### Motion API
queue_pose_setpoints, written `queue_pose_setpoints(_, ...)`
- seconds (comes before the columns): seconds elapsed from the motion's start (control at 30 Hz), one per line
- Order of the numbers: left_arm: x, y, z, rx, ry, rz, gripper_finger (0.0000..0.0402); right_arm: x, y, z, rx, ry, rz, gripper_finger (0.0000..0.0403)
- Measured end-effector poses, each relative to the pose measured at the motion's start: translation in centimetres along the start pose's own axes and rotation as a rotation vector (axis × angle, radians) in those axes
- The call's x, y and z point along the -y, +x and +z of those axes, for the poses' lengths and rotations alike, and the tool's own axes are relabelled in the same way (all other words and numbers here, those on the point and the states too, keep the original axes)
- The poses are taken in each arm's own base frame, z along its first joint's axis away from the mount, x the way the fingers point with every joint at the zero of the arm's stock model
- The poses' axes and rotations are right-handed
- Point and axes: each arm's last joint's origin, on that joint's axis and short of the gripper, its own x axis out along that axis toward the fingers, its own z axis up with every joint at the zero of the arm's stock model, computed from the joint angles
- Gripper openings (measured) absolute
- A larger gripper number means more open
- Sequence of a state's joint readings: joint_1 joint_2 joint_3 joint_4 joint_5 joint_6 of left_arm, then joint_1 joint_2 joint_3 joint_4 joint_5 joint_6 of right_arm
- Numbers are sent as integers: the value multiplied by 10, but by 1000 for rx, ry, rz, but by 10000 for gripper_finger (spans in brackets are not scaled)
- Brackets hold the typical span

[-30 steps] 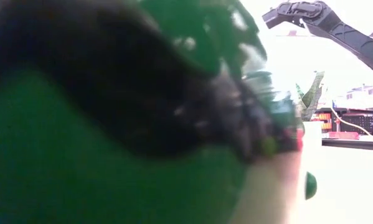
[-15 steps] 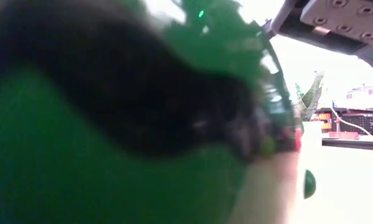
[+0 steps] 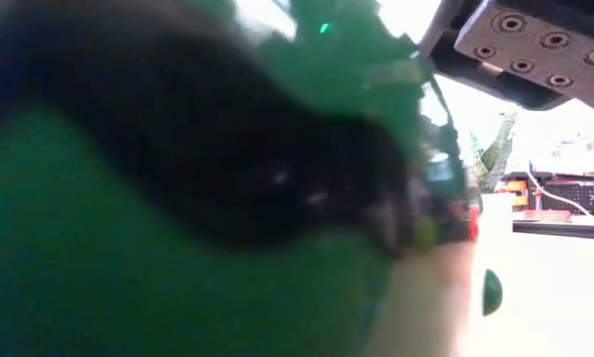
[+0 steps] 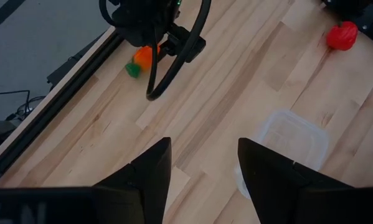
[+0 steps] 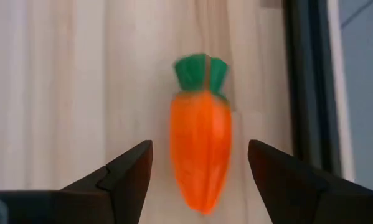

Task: Pick and placing Produce into tupperware
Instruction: Put the orange carrot into the transparent bin

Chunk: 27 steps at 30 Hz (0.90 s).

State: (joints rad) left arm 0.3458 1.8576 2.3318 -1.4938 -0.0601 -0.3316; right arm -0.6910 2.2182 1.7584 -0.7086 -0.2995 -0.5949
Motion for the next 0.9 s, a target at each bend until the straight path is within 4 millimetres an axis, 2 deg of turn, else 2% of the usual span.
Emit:
queue_pose_setpoints(0.27,0,0,0,0,-25,0,193,2,26,-9,-33,12,30,270)
queue_pose_setpoints(0.5,0,0,0,1,-25,-1,192,1,30,-9,-39,10,34,264)
queue_pose_setpoints(0.67,0,0,0,0,-25,0,194,2,30,-9,-40,82,28,230)
queue_pose_setpoints(0.9,0,0,0,0,-25,0,189,1,30,-9,-44,134,30,154)
